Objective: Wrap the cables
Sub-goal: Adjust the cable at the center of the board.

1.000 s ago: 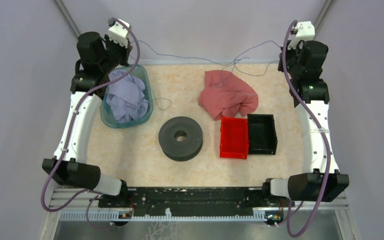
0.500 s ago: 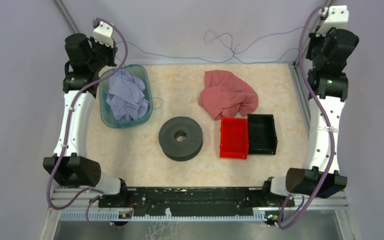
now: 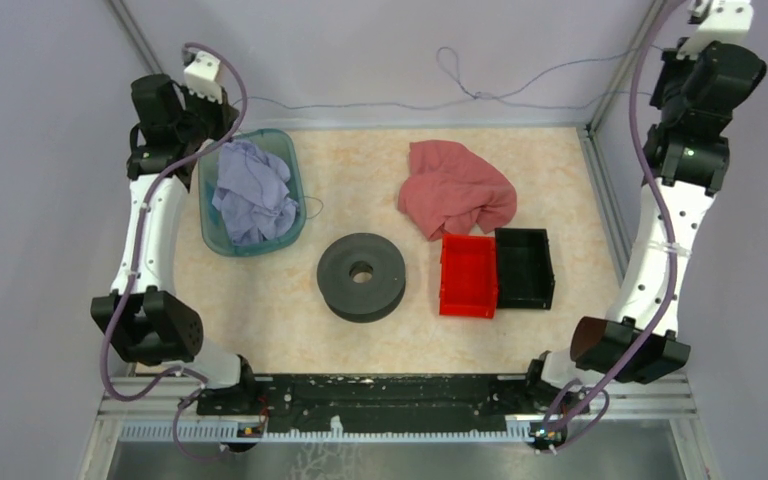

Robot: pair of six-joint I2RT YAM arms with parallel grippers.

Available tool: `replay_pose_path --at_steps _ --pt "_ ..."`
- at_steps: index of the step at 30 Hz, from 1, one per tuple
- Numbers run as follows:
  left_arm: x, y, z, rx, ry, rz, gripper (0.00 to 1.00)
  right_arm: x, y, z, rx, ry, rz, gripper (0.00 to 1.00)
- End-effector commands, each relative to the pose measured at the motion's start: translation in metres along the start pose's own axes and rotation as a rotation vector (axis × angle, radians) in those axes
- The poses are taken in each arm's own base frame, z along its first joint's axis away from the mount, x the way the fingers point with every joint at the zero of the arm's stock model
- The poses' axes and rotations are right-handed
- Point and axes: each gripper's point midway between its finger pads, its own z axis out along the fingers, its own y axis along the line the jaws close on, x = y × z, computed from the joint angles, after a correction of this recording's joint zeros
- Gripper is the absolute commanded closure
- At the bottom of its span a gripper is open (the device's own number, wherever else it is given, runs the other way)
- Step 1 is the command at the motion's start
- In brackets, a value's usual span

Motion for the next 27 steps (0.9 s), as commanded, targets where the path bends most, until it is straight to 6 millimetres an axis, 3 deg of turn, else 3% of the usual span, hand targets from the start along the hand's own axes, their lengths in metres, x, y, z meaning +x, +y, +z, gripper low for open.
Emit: replay_pose_path --at_steps 1,7,9,12,16,23,27 --pt "0.005 0.039 -0.001 -0.033 -0.014 -0.126 1.00 -0.032 -0.049 -0.007 0.100 -0.088 0.055 1.00" --pt "0.011 0.084 -0.016 -0.104 -0.042 -0.225 1.00 -0.020 -0.076 -0.002 0.169 -0.066 0.038 1.00" --pt "0.012 0.089 -0.018 -0.111 -0.046 -0.236 1.00 -0.019 -0.076 -0.001 0.165 -0.065 0.037 1.00" --pt "0.013 0.079 -0.017 -0.064 -0.043 -0.255 1.00 -0.020 -0.062 0.001 0.091 -0.072 0.061 1.00" --pt "0.004 0.043 -0.010 0.038 -0.046 -0.251 1.00 -0.026 -0.026 0.001 -0.104 -0.088 0.116 1.00" --pt "-0.018 -0.049 0.010 0.244 -0.055 -0.215 1.00 -0.034 0.008 0.007 -0.266 -0.063 0.204 1.00" --pt "-0.033 -0.100 0.026 0.362 -0.056 -0.203 1.00 -0.038 0.056 0.004 -0.381 -0.042 0.192 1.00"
